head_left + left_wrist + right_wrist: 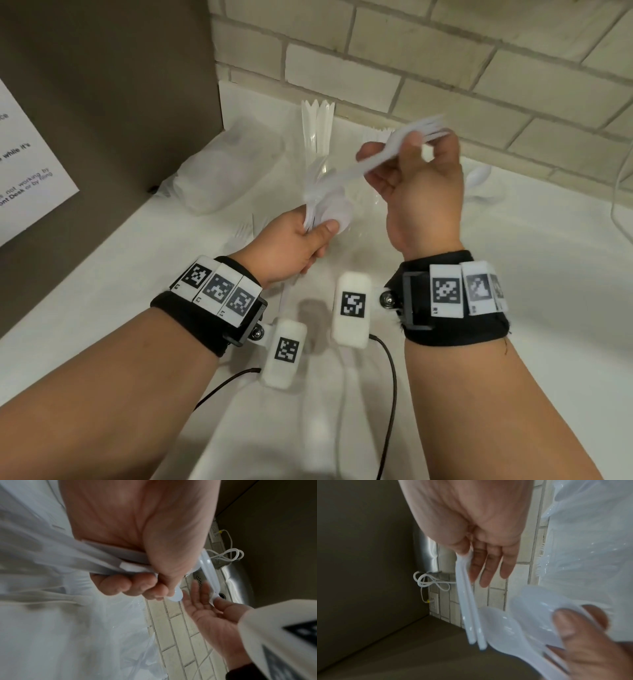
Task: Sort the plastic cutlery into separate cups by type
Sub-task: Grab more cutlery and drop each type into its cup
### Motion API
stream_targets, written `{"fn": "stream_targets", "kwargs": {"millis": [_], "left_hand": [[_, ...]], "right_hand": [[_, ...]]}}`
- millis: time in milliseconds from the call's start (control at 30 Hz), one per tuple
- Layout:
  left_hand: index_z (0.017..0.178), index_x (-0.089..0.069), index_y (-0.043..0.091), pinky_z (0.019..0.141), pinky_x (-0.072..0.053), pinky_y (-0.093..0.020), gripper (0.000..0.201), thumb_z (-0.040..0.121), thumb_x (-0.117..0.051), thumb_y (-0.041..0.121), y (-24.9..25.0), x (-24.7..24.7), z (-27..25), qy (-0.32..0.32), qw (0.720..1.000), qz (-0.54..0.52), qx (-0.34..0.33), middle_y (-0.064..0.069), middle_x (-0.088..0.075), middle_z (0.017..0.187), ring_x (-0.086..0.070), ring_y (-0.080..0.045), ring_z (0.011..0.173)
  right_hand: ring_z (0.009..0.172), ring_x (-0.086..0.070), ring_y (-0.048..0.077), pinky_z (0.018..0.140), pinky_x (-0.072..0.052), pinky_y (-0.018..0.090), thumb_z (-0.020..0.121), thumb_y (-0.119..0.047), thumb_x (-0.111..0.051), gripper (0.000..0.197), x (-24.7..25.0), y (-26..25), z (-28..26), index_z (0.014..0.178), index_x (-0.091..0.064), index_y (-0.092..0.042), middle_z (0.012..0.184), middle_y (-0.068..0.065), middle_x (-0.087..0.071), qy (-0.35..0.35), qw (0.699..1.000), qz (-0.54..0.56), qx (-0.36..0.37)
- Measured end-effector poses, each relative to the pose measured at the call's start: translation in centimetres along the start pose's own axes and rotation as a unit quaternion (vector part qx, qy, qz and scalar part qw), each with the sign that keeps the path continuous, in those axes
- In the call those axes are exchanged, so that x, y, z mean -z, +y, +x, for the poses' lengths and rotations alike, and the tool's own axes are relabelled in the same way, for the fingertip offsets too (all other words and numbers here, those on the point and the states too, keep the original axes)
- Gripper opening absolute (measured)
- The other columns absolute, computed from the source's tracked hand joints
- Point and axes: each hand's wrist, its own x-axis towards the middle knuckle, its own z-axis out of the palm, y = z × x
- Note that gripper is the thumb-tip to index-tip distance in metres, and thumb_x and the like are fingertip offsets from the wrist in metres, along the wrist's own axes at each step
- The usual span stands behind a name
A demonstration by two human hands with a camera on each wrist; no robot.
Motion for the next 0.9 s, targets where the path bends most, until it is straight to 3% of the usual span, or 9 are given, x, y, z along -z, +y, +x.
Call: {"fn": "stream_targets", "kwargs": {"millis": [133, 233, 300, 400, 467, 567, 667, 733, 900], "left_hand": [[0.077, -0.047, 0.015, 0.050, -0.037, -0.026, 0.026, 0.101, -0.044, 0.025, -0.1, -0.2, 0.0, -0.009, 1.000, -0.025, 0.012, 0.002, -0.046, 0.058, -0.039, -0.010, 0.046], [0.084, -0.057, 0.008, 0.054, -0.038, -0.026, 0.027, 0.101, -0.044, 0.025, -0.3, 0.1, 0.0, -0.036, 0.994, -0.097, 0.037, 0.002, -0.047, 0.056, -0.042, -0.013, 0.050], [0.082, -0.061, 0.007, 0.050, -0.036, -0.026, 0.027, 0.099, -0.046, 0.023, -0.1, 0.4, -0.2, -0.076, 0.980, -0.175, 0.055, 0.000, -0.044, 0.052, -0.039, -0.015, 0.046], [0.073, -0.062, 0.007, 0.047, -0.027, -0.027, 0.021, 0.082, -0.049, 0.020, 0.2, 0.9, -0.2, -0.130, 0.957, -0.253, 0.061, -0.003, -0.036, 0.047, -0.029, -0.015, 0.039], [0.069, -0.059, 0.007, 0.046, -0.025, -0.025, 0.021, 0.075, -0.043, 0.019, 0.2, 1.1, -0.2, -0.146, 0.948, -0.277, 0.058, -0.001, -0.032, 0.045, -0.026, -0.013, 0.036], [0.066, -0.057, 0.007, 0.044, -0.027, -0.022, 0.022, 0.073, -0.039, 0.017, 0.2, 1.2, -0.3, -0.155, 0.942, -0.295, 0.053, 0.000, -0.029, 0.043, -0.023, -0.011, 0.034], [0.064, -0.056, 0.006, 0.043, -0.027, -0.021, 0.026, 0.076, -0.035, 0.014, 0.2, 1.1, -0.2, -0.154, 0.943, -0.290, 0.061, 0.000, -0.027, 0.042, -0.022, -0.011, 0.033], [0.064, -0.056, 0.005, 0.044, -0.025, -0.022, 0.026, 0.077, -0.035, 0.013, 0.2, 0.9, -0.2, -0.152, 0.946, -0.279, 0.068, 0.000, -0.026, 0.042, -0.021, -0.011, 0.033], [0.064, -0.057, 0.004, 0.045, -0.021, -0.026, 0.021, 0.072, -0.041, 0.016, 0.0, 0.6, -0.3, -0.155, 0.951, -0.254, 0.086, -0.002, -0.031, 0.041, -0.023, -0.012, 0.032]], "right_hand": [[0.057, -0.066, 0.025, 0.071, -0.058, 0.052, 0.106, -0.017, -0.025, 0.019, 0.1, -2.2, 0.8, 0.123, -0.033, -0.013, 0.089, 0.004, -0.048, -0.005, 0.994, 0.109, 0.032], [0.043, -0.049, 0.021, 0.052, -0.055, 0.038, 0.105, -0.015, -0.022, 0.028, 0.5, -2.7, 1.6, 0.130, -0.036, -0.014, 0.082, 0.003, -0.050, 0.013, 0.997, 0.004, 0.073], [0.042, -0.037, 0.016, 0.042, -0.041, 0.025, 0.105, -0.017, -0.023, 0.032, 0.7, -2.1, 2.0, 0.131, -0.042, -0.017, 0.074, 0.002, -0.048, 0.016, 0.995, -0.075, 0.069], [0.044, -0.034, 0.011, 0.042, -0.030, 0.021, 0.105, -0.030, -0.028, 0.027, 0.5, -0.7, 1.8, 0.118, -0.051, -0.024, 0.071, 0.001, -0.051, -0.011, 0.988, -0.152, 0.004], [0.047, -0.037, 0.011, 0.045, -0.032, 0.025, 0.103, -0.037, -0.034, 0.026, 0.7, 0.3, 1.4, 0.107, -0.054, -0.021, 0.074, 0.001, -0.060, -0.055, 0.980, -0.188, -0.037], [0.049, -0.043, 0.010, 0.052, -0.037, 0.028, 0.096, -0.028, -0.054, 0.022, 1.2, 1.5, 1.0, 0.111, -0.056, -0.012, 0.086, 0.003, -0.069, -0.150, 0.968, -0.180, -0.095], [0.039, -0.036, 0.006, 0.043, -0.030, 0.021, 0.095, -0.005, -0.056, 0.011, 1.0, 2.1, 0.5, 0.105, -0.059, -0.005, 0.072, 0.004, -0.052, -0.181, 0.964, -0.107, -0.164], [0.037, -0.030, 0.006, 0.038, -0.024, 0.016, 0.096, -0.010, -0.055, 0.008, 0.7, 2.3, 0.2, 0.089, -0.059, -0.008, 0.061, 0.001, -0.040, -0.197, 0.958, -0.094, -0.187], [0.040, -0.028, 0.011, 0.037, -0.023, 0.018, 0.092, -0.011, -0.061, 0.012, 0.1, 2.6, 0.4, 0.086, -0.060, -0.001, 0.056, 0.006, -0.040, -0.196, 0.951, -0.147, -0.190]]}}
